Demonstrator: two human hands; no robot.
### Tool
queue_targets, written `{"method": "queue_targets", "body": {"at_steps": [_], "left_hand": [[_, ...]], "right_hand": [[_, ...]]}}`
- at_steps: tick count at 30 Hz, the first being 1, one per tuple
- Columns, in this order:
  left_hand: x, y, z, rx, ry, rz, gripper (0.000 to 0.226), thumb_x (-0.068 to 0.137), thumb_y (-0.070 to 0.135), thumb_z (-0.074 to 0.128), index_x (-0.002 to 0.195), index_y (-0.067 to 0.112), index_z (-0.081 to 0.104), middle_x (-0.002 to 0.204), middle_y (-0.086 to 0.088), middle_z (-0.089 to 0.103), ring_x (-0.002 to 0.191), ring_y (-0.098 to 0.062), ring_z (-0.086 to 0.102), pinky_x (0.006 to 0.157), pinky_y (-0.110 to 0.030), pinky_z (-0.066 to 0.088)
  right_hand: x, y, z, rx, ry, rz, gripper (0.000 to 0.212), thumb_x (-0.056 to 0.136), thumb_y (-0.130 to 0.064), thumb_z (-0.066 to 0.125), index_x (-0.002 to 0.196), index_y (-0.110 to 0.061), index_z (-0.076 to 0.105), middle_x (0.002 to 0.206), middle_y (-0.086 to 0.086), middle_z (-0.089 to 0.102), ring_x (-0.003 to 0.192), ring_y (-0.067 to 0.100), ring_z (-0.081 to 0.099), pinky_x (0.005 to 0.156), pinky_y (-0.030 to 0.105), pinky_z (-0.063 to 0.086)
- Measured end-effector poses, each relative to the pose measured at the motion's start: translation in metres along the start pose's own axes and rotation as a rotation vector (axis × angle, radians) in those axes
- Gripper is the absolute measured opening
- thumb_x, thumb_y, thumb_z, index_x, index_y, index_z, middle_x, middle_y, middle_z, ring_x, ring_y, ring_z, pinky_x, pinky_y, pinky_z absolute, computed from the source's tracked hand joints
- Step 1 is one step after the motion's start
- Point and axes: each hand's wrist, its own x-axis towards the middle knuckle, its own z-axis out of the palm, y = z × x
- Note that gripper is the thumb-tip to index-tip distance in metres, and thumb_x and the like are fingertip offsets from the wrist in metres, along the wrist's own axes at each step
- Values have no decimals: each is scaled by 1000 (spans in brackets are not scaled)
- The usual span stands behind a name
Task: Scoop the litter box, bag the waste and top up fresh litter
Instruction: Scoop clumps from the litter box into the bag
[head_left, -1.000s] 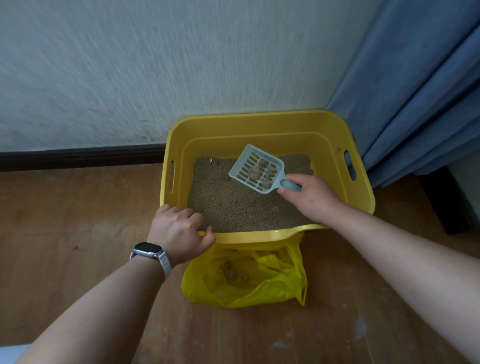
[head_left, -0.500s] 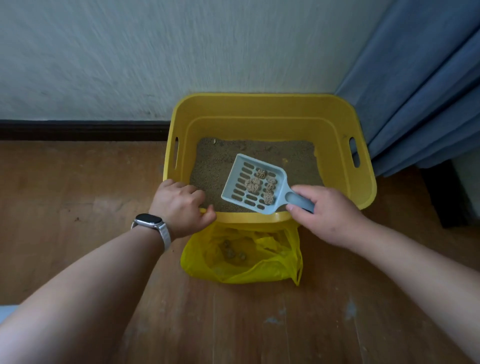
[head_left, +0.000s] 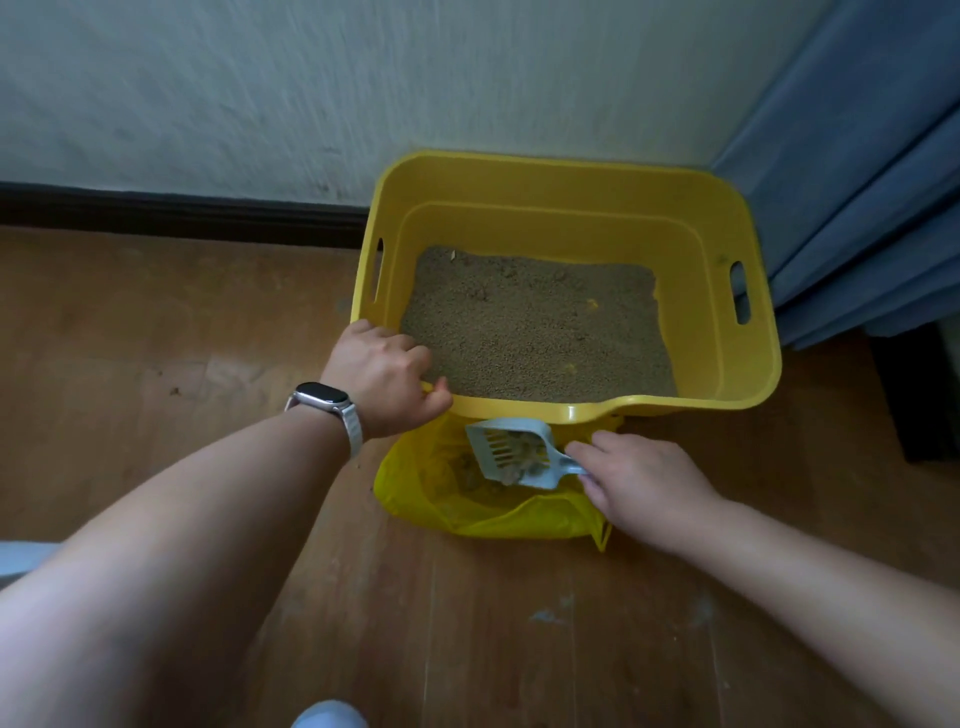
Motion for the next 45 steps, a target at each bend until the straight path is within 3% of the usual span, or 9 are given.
{"method": "queue_targets", "body": {"at_steps": [3, 12, 18, 22, 25, 31, 35, 40, 45], "left_hand": [[0, 0, 0, -10, -2, -10, 45, 78, 49, 46, 54, 13, 60, 48, -2, 50, 48, -26, 51, 62, -30, 36], [0, -1, 2, -22, -6, -16, 44, 78, 47, 48, 54, 13, 59, 49, -3, 52, 48, -26, 50, 62, -30, 32], [1, -1, 3, -30, -8, -5, 43, 79, 47, 49, 53, 14, 58, 49, -2, 51, 48, -25, 48, 61, -30, 34], [1, -2, 2, -19, -18, 10, 45, 81, 48, 47, 55, 15, 60, 50, 0, 51, 48, -24, 47, 60, -31, 35], [0, -3, 3, -25, -7, 9, 46, 82, 49, 45, 55, 15, 60, 50, 1, 51, 48, -24, 47, 60, -31, 35], [0, -1, 5, -44, 36, 20, 43, 81, 47, 47, 54, 15, 59, 49, 0, 51, 47, -24, 48, 60, -31, 34], [0, -3, 7, -34, 47, 19, 41, 80, 46, 51, 54, 15, 58, 49, -1, 51, 47, -26, 48, 59, -31, 32], [0, -3, 8, -43, 73, 15, 39, 77, 44, 53, 52, 15, 56, 48, -1, 49, 46, -25, 48, 57, -30, 34], [-1, -6, 12, -50, 86, 13, 37, 76, 43, 57, 52, 15, 55, 48, -1, 48, 46, -26, 49, 58, -29, 30]], "right_hand": [[8, -1, -3, -114, 88, -94, 31, 63, -21, 81, 92, -17, 70, 70, 3, 58, 56, 27, 59, 38, 29, 38], [2, 5, -28, -119, 207, -115, 34, 65, -20, 80, 98, -14, 71, 73, 6, 58, 61, 30, 60, 43, 32, 43], [0, 14, -51, -87, 193, -68, 31, 81, -30, 47, 98, -16, 70, 70, 3, 56, 59, 29, 60, 41, 32, 42], [7, 24, -79, 133, 54, 159, 31, 90, -36, 52, 119, -29, 59, 93, -5, 64, 80, 21, 61, 57, 36, 50], [23, 42, -97, 310, -22, 358, 31, 93, -39, 52, 124, -35, 51, 85, -9, 61, 71, 17, 58, 58, 36, 50], [76, 106, -98, -15, -273, 490, 33, 96, -35, 45, 124, -21, 57, 77, -6, 52, 67, 13, 49, 56, 29, 42], [110, 135, -91, -116, -321, 471, 28, 98, -32, 44, 113, -17, 61, 75, -4, 51, 67, 14, 50, 52, 26, 38], [142, 152, -76, -267, -418, 412, 18, 99, -22, 40, 95, -18, 57, 79, -4, 50, 80, 19, 54, 66, 30, 45], [169, 156, -66, -315, -480, 395, 14, 99, -20, 41, 95, -19, 55, 82, -2, 51, 86, 22, 56, 75, 34, 49]]}}
